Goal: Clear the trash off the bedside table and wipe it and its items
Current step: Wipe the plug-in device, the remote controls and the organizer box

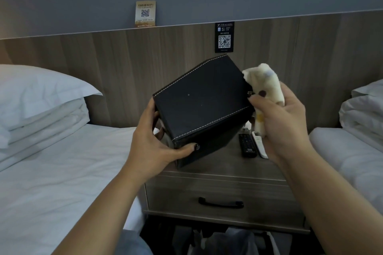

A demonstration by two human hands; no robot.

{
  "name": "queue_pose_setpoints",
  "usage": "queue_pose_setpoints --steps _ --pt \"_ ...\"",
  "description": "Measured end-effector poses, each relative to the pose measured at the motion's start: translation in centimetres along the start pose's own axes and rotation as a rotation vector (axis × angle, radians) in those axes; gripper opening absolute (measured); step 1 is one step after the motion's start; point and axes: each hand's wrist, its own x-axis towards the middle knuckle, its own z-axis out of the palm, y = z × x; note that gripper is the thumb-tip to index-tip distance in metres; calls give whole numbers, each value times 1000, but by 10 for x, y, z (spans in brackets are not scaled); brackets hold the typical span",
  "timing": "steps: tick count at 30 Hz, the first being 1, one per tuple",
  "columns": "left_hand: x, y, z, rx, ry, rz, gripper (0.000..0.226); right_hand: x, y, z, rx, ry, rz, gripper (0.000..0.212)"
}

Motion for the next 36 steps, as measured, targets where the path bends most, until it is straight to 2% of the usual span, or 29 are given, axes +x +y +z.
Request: queue_pose_setpoints --steps 7,13,14,16,17,19,20,23,25,27,31,36 --pt "8 -30 5 -29 41 35 107 13 22 5 -58 43 -13 41" --pt "-9 -46 34 -149 153 36 103 27 34 34 -74 111 -88 30" --pt "-16 -49 36 -101 146 27 94 29 35 40 -84 116 -106 30" --pt "-27 -52 39 -72 164 -79 59 28 36 50 -108 98 -135 33" --pt "-33 -49 35 -18 156 -55 54 26 36 53 -126 78 -149 35" --pt "-45 -47 33 -54 178 -66 88 18 38 57 -162 39 -185 39" --pt "-51 -47 29 21 183 -104 102 14 38 57 -168 27 -201 41" --pt "-75 -36 4 100 95 -161 110 -2 35 56 -194 -39 -250 45" --pt "-92 -34 -15 27 -1 -202 103 -16 36 56 -251 -125 -308 45" --pt "-100 -28 -23 -117 -21 -261 89 -31 39 60 -280 -225 -341 46" --pt "-103 -37 -19 -317 242 -395 50 -57 50 75 -384 -415 -354 49" --pt "-108 -46 -16 -329 246 -475 41 -68 58 68 -426 -387 -284 51"
